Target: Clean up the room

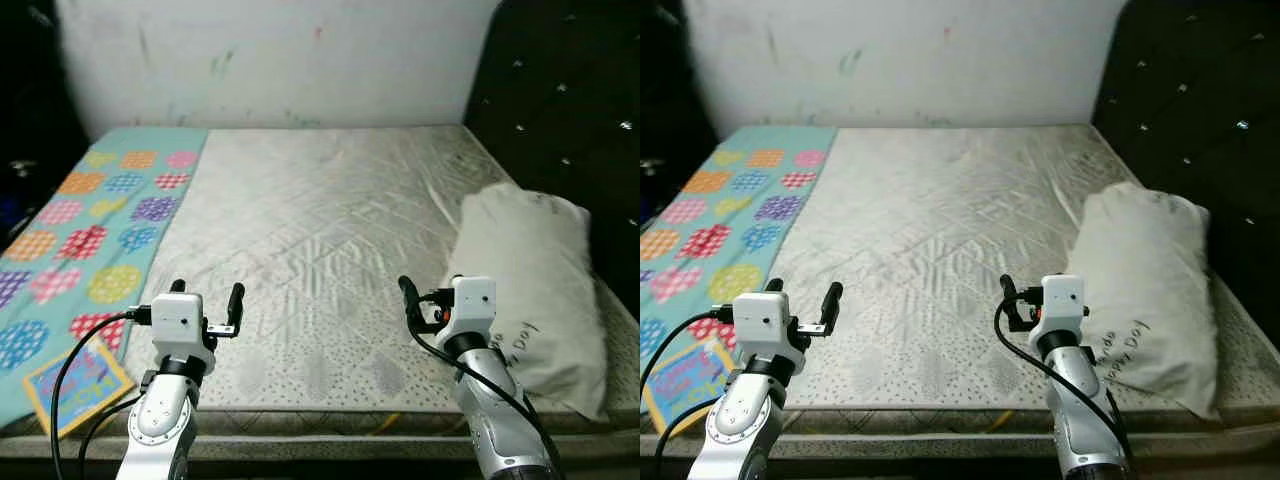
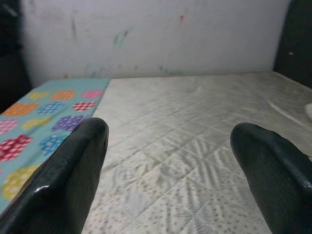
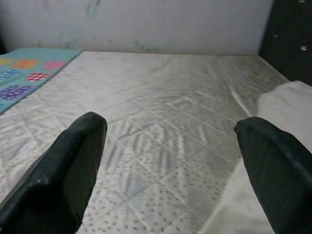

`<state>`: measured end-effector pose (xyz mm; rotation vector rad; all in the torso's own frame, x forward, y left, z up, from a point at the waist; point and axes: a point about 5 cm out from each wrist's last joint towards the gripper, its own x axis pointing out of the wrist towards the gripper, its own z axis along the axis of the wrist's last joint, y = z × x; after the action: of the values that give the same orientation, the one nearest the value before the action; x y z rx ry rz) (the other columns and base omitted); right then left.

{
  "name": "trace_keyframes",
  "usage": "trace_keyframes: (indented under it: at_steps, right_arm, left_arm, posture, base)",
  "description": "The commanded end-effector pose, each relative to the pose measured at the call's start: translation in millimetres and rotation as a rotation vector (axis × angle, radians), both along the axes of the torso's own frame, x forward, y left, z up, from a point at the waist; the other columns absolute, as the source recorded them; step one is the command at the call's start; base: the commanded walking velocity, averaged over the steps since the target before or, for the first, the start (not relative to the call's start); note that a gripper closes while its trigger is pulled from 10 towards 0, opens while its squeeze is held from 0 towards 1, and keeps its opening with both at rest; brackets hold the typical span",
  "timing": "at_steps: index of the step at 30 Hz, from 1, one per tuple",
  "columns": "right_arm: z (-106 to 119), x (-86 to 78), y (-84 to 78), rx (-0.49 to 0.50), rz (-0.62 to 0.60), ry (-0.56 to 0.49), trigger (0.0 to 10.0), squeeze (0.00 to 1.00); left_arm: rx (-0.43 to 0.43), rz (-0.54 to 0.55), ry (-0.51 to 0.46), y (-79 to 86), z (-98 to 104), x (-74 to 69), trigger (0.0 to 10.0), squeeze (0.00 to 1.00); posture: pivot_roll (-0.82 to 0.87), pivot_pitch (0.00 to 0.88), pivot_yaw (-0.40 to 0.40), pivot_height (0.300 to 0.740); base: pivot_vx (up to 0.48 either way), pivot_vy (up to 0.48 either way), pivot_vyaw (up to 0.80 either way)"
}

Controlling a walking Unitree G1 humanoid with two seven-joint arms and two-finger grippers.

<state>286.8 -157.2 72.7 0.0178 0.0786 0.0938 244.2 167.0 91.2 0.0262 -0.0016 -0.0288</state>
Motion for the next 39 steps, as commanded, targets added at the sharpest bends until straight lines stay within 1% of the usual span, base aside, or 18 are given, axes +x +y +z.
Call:
trace_keyframes:
  at_steps: [1,16,22,25,26,28,32,33,34,35,36,39]
  right_arm:
    - [5,2.9,5.5,0.007,0.021,-0.019,10.0,0.0]
    - [3,4.7,7.1,0.004,0.028,-0.018,10.0,0.0]
    - [0,12.8,14.6,0.007,0.047,-0.014,10.0,0.0]
    - [0,17.8,17.9,-0.001,0.061,-0.011,10.0,0.0]
    - [-2,20.2,18.1,-0.012,0.067,0.003,10.0,0.0]
    - [-3,22.1,18.1,-0.02,0.079,0.011,10.0,0.0]
    - [-3,25.4,11.8,-0.055,0.086,0.0,10.0,0.0]
    - [-2,26.8,5.3,-0.078,0.066,-0.008,10.0,0.0]
    - [-1,27.4,2.1,-0.085,0.054,-0.013,10.0,0.0]
    - [1,28.7,-8.1,-0.107,0.004,-0.028,10.0,0.0]
    - [3,29.0,-14.1,-0.125,-0.025,-0.038,10.0,0.0]
    - [6,27.6,-29.4,-0.18,-0.064,-0.065,10.0,0.0]
  left_arm:
    - [0.013,0.011,-0.006,4.0,2,1.5,10.0,0.0]
    - [0.027,0.014,-0.012,4.1,1,2.4,10.0,0.0]
    - [0.048,0.018,-0.002,7.2,-6,10.3,10.0,0.0]
    - [0.077,0.013,-0.003,11.3,-7,15.8,10.0,0.0]
    - [0.099,0.013,-0.003,15.4,-7,18.5,10.0,0.0]
    - [0.1,0.023,-0.006,19.9,-5,21.2,10.0,0.0]
    - [0.127,0.032,-0.027,27.1,-2,24.9,10.0,0.0]
    - [0.131,0.04,-0.028,31.2,-2,24.9,10.0,0.0]
    - [0.131,0.043,-0.029,33.1,-2,24.6,10.0,0.0]
    - [0.128,0.049,-0.021,37.6,-4,22.7,10.0,0.0]
    - [0.131,0.047,-0.017,39.3,-5,21.2,10.0,0.0]
    - [0.136,0.035,-0.015,44.1,-4,16.4,10.0,0.0]
  posture:
    - [-0.12,0.0,-0.006,0.74]
    - [-0.1,0.0,0.0,0.74]
    - [-0.08,0.0,0.014,0.74]
    - [-0.07,0.0,0.028,0.74]
    - [-0.07,0.0,0.039,0.74]
    - [-0.07,0.0,0.043,0.74]
    - [-0.06,0.0,0.036,0.74]
    - [-0.07,0.0,0.026,0.74]
    - [-0.07,0.0,0.026,0.74]
    - [-0.06,0.0,0.018,0.74]
    - [-0.06,0.0,0.006,0.74]
    - [-0.05,0.0,-0.014,0.74]
  base:
    - [0.0,0.0,0.0]
    - [0.0,0.0,0.0]
    - [0.0,0.0,0.0]
    - [0.0,0.0,0.0]
    - [0.0,0.0,0.0]
    - [0.0,0.0,0.0]
    - [0.0,0.0,0.0]
    - [0.0,0.0,0.0]
    - [0.0,0.0,0.0]
    - [0.0,0.0,0.0]
    - [0.0,0.0,0.0]
    - [0.0,0.0,0.0]
